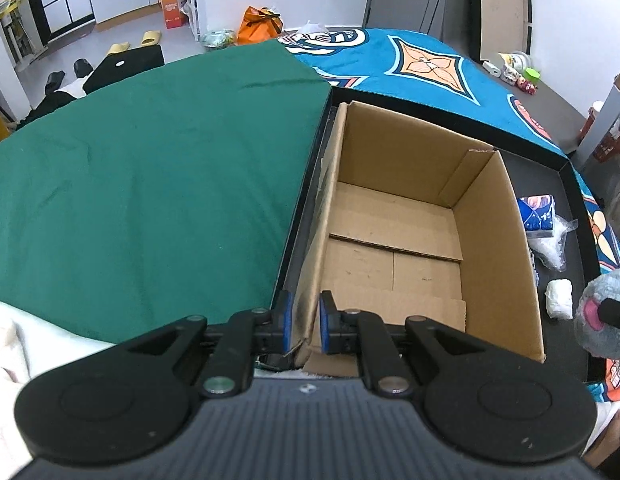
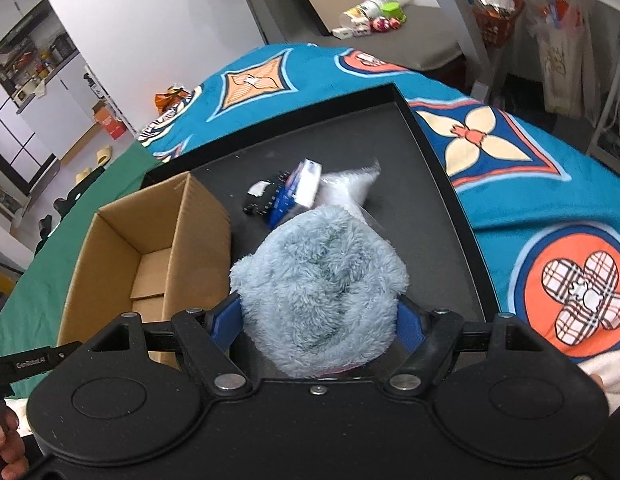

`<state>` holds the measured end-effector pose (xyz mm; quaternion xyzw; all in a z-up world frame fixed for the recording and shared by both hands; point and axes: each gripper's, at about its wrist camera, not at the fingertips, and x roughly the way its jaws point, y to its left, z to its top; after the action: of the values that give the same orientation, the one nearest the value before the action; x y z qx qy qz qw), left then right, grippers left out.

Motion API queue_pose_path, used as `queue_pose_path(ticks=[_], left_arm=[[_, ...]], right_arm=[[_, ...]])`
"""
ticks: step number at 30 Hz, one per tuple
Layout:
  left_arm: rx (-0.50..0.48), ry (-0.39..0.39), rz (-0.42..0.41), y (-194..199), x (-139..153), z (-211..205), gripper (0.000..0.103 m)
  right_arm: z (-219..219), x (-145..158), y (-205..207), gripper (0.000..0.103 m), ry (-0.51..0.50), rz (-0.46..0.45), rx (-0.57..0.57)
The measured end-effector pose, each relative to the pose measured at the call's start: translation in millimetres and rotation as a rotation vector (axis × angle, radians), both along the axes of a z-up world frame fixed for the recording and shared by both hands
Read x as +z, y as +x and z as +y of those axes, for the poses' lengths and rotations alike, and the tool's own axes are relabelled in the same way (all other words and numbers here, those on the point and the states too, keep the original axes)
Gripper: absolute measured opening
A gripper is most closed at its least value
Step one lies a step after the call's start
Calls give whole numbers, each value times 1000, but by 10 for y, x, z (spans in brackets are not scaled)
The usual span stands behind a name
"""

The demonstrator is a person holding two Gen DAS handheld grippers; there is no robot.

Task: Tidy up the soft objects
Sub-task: 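Carry the grey plush with the right gripper into the cardboard box and release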

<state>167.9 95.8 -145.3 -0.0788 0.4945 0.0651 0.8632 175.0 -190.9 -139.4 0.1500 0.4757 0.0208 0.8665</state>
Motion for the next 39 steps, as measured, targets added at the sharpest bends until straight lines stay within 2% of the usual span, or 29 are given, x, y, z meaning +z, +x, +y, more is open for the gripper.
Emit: queue_pose_path(ticks=[18,35,39], left_arm=[[13,-57,-14,11,-47,97,11],[-6,-93,-7,48,-123,146,11],[-5,-99,-5,44,-123,154,11]], right_arm=[[477,333,106,75,-19,-120,111],[1022,387,221,75,2,-118,226],[1105,422,244,85,28,-139,255]])
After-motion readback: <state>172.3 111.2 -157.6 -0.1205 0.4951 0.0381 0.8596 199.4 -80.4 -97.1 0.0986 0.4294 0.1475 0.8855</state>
